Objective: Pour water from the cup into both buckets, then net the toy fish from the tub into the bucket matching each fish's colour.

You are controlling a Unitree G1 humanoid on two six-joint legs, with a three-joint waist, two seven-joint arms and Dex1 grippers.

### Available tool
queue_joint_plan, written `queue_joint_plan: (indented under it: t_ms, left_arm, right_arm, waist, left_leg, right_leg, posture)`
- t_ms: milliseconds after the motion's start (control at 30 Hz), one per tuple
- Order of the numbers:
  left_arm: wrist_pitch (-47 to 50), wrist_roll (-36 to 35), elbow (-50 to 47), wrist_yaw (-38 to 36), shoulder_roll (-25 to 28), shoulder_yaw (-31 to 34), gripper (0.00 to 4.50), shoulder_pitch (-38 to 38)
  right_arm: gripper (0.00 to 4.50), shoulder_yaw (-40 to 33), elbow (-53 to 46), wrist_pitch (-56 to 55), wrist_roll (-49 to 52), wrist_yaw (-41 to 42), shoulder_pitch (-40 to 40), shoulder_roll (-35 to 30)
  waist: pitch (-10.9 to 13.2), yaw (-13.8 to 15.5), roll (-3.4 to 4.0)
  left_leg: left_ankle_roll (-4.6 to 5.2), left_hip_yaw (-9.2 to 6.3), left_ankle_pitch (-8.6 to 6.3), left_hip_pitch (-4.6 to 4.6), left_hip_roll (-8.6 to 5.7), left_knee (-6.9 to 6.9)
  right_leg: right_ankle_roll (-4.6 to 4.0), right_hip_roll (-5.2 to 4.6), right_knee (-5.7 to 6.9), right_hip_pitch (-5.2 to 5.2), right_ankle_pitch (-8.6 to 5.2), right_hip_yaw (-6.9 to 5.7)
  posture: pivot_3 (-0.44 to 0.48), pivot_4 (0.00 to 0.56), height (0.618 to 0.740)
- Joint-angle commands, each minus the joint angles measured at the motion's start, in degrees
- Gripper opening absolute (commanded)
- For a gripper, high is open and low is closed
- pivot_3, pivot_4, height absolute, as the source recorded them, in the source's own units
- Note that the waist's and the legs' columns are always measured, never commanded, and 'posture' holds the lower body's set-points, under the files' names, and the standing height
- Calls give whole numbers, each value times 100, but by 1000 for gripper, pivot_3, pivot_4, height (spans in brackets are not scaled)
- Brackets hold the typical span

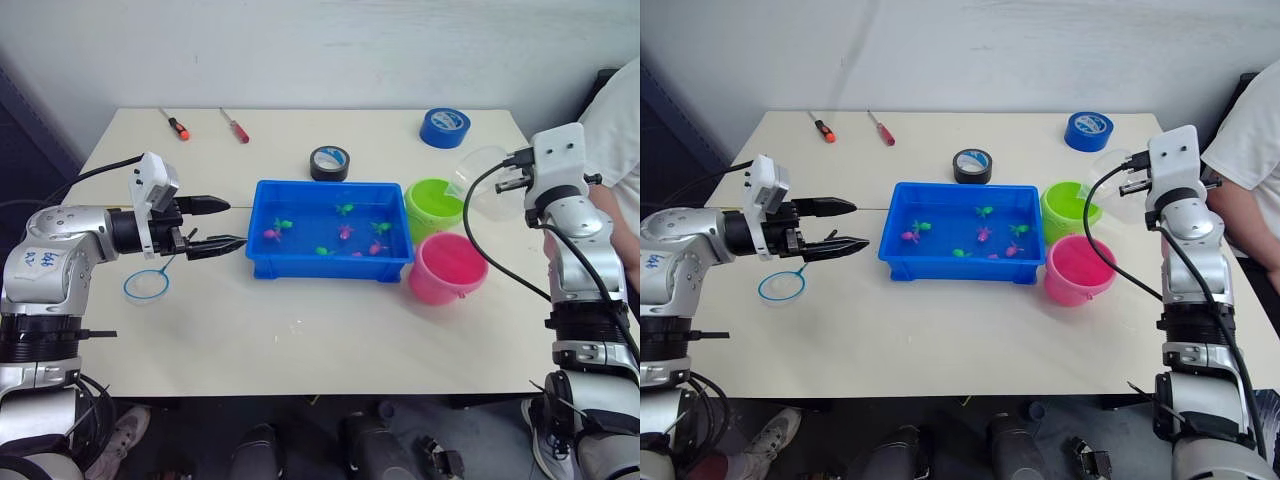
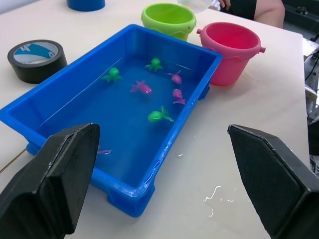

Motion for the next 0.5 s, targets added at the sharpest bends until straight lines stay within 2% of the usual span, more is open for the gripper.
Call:
queue_joint_plan:
  t_ms: [33,500]
  left_arm:
    - [-23,-132,-324,167,-4,192,4500,58]
    - [-54,-217,-457,466,-104,230,4500,149]
  right_arm:
    - [20,127,65,-369,-292,-210,-296,-82]
    - [20,944,620,-1173,-1324,-516,-719,-217]
  waist:
    - [0,-2,0]
    - [1,-81,1]
  left_leg:
    - [0,0,0,0,0,0]
    - [-1,0,1,1,0,0]
  right_leg:
    - [0,0,0,0,0,0]
    - [0,1,2,-2,0,1]
  posture:
    - [0,150,734]
    - [0,150,734]
